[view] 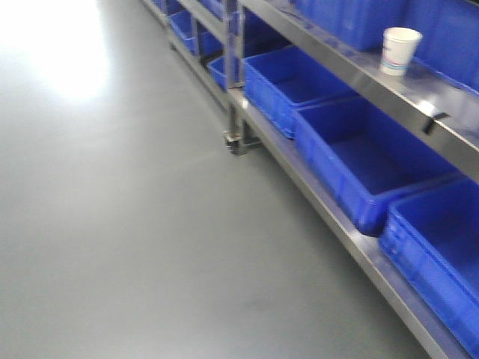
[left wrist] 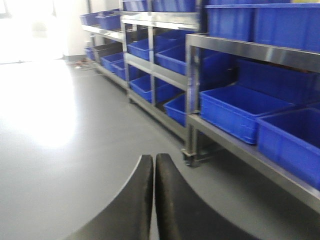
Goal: Pour parts from conveyor to right shelf
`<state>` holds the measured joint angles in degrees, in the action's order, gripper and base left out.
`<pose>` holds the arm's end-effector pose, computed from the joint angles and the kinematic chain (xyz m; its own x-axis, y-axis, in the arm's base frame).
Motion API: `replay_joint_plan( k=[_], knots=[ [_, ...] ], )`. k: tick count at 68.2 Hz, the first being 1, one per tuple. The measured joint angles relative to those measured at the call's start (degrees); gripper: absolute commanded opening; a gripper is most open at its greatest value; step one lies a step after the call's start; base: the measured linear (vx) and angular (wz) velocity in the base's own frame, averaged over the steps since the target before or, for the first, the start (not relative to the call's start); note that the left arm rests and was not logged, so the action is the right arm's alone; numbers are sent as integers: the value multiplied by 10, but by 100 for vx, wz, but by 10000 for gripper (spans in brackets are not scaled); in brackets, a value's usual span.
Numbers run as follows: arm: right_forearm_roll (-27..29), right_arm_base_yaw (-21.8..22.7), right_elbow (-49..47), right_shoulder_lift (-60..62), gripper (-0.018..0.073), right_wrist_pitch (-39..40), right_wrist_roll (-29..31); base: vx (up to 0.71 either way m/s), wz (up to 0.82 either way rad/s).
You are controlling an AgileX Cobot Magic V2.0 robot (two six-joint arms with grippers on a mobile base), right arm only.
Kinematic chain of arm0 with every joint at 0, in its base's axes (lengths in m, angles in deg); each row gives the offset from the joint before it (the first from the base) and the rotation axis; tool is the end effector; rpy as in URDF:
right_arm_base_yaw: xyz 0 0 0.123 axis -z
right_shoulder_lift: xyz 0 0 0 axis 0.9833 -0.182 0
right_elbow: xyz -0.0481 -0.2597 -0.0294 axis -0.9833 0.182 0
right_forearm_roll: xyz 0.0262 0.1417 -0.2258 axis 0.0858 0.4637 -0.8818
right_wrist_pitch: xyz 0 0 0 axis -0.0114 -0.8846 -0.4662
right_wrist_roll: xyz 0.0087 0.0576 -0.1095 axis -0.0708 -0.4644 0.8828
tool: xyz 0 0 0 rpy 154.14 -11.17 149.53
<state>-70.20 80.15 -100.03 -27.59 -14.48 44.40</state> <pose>0.1346 0.0049 0.2788 -0.0765 -0.0378 -0.9964 -0.0431 0.9985 -0.0346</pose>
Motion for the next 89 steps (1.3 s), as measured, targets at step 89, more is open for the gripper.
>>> replay_joint_plan(
  k=[89],
  knots=[
    [0,0,0,0,-9,0,0,21,31]
  ],
)
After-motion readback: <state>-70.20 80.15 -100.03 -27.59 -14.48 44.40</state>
